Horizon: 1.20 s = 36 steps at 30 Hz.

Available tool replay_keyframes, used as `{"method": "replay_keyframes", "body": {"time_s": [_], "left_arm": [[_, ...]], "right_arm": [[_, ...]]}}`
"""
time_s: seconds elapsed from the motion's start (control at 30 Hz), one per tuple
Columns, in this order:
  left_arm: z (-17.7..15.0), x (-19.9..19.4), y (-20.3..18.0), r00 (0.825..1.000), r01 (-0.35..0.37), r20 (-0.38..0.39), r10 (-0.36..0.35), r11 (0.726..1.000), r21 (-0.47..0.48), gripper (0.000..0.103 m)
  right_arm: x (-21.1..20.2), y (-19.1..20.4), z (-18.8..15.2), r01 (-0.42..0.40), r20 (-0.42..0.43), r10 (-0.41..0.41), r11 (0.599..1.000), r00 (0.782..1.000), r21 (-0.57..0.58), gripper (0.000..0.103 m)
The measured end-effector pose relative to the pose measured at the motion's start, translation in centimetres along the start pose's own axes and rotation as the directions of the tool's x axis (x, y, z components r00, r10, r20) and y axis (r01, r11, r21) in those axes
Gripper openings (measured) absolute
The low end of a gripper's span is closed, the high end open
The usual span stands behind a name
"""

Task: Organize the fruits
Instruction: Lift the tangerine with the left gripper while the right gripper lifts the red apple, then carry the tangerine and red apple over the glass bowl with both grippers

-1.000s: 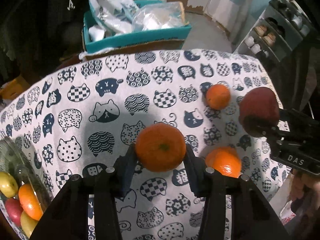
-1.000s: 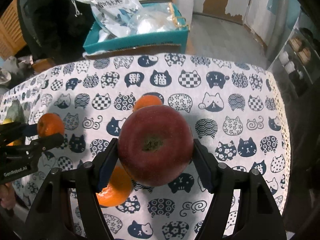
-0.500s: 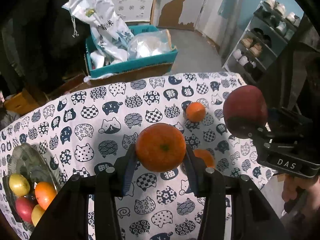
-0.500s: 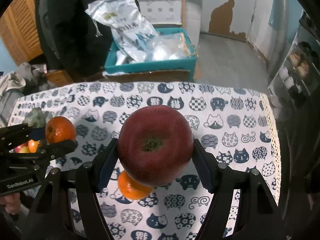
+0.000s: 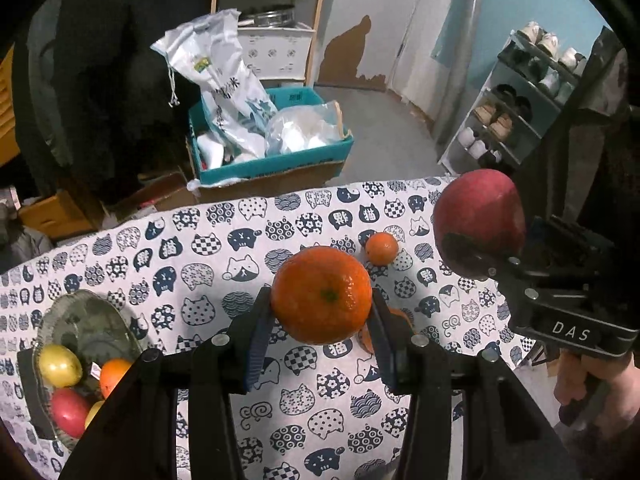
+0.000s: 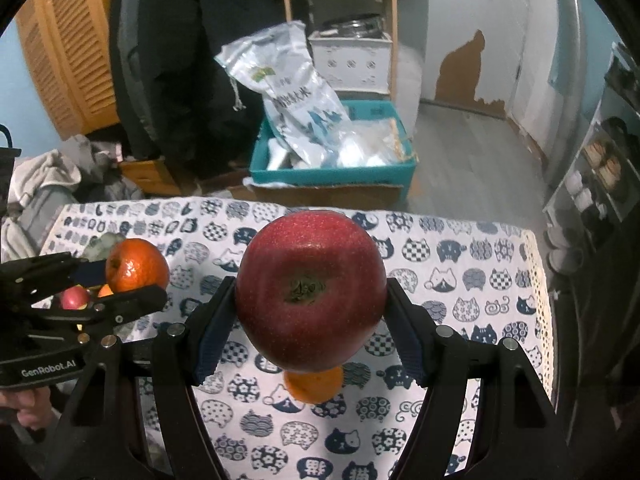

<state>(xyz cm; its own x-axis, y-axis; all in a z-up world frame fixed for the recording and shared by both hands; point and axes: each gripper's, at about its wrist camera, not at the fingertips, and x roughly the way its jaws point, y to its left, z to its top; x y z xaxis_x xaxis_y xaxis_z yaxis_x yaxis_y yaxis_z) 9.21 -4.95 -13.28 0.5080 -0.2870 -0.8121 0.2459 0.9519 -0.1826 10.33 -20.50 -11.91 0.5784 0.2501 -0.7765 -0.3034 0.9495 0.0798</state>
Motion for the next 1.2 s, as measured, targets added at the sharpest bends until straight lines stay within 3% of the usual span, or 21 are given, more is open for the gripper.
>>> {"method": "replay_keyframes", "body": {"time_s": [0.57,1.2], "left_arm": [[-0.7,-4.2,3.2,0.998,-0.004,0.062,0.006,0.999,-0.045,0.047],[-2.7,-6.7,11.9,0.995,-0.053,0.073,0.069,0.979,-0.197,0.047]], "right_arm": [[-1.4,4.5,2.1,-0.070,0.045,0.072,0.996,0.996,-0.052,0.072],[1.9,12.4,4.0,-0.161,-0.003,0.162,0.978,0.987,-0.131,0.072]]}}
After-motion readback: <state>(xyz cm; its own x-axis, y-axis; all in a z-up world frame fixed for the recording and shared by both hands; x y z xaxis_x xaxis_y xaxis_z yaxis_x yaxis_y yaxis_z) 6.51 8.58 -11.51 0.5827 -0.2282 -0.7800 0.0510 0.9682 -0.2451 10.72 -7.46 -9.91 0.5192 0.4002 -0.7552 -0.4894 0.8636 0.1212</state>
